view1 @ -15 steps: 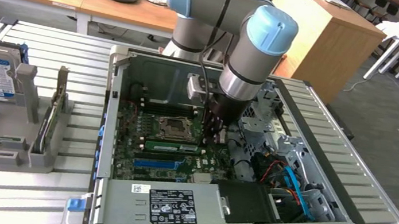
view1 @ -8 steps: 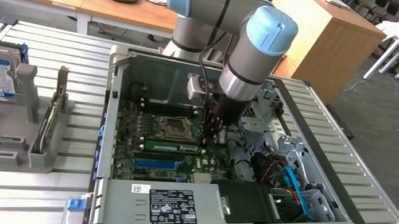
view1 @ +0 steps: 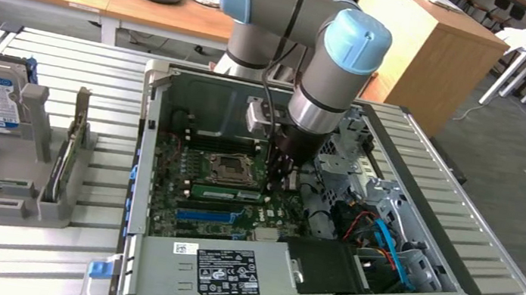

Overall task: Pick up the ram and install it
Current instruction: 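Press down the ram until it locks into place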

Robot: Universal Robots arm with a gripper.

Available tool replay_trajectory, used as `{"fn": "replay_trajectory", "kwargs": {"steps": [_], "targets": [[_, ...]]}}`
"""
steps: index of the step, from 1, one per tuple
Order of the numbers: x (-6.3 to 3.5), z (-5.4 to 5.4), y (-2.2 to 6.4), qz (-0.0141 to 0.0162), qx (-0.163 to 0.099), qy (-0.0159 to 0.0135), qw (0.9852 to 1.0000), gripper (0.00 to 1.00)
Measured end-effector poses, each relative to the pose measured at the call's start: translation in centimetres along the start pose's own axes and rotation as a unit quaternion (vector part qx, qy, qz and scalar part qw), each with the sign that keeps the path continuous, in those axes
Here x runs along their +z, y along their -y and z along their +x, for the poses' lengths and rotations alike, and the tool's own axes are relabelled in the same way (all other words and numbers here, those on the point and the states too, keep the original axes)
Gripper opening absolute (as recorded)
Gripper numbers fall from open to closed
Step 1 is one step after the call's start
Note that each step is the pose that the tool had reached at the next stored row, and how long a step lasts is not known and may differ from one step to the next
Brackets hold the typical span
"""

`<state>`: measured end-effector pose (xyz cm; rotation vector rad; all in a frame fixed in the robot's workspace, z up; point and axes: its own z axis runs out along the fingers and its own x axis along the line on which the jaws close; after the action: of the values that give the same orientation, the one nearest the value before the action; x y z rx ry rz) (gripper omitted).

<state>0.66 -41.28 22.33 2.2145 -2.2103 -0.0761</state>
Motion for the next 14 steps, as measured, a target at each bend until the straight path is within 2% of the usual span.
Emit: {"fn": "replay_trajectory", "kwargs": {"steps": [10,14], "targets": [[0.1,0.0,0.01,0.0,0.0,0.0001,1.0,0.11],[-0.15,-0.01,-0.01,0.0,0.0,0.0002,1.0,0.11]]}}
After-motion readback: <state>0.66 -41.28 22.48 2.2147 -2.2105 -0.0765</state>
